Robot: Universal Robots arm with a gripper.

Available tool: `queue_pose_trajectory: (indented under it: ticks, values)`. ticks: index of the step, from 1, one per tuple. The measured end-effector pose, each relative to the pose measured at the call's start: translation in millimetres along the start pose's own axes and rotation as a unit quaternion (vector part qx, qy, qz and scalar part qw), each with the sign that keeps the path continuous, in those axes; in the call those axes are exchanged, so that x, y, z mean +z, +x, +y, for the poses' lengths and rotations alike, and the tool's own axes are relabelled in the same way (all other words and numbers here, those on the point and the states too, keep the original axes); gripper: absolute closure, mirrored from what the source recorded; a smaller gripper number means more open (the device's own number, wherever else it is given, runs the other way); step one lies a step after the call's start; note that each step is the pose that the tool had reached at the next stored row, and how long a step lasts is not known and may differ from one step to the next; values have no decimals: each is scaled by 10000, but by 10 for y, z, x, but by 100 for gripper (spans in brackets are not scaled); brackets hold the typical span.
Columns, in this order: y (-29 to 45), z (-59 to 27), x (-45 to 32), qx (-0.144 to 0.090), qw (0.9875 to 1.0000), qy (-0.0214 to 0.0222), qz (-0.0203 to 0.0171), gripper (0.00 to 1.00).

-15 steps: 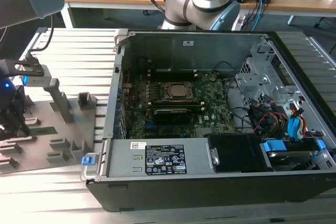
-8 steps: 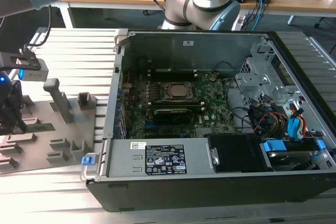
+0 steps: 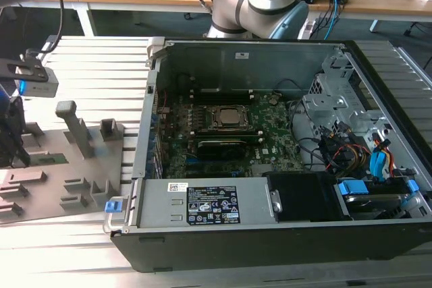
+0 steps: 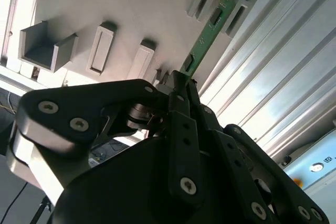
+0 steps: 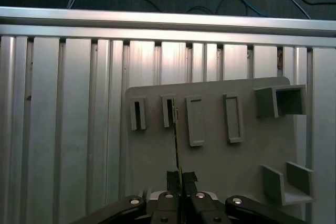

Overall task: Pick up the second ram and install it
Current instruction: 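Pick up the second ram and move it above second insertion slot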

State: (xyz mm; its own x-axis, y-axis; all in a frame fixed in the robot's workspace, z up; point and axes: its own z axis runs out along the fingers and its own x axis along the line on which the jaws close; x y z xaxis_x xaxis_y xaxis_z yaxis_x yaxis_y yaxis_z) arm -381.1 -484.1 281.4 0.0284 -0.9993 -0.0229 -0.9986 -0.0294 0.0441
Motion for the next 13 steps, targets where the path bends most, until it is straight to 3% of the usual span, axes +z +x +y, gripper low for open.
queue_pose_trajectory:
  ticks: [13]
  values:
    - [-6, 11, -256, 0, 10000, 0, 0, 86]
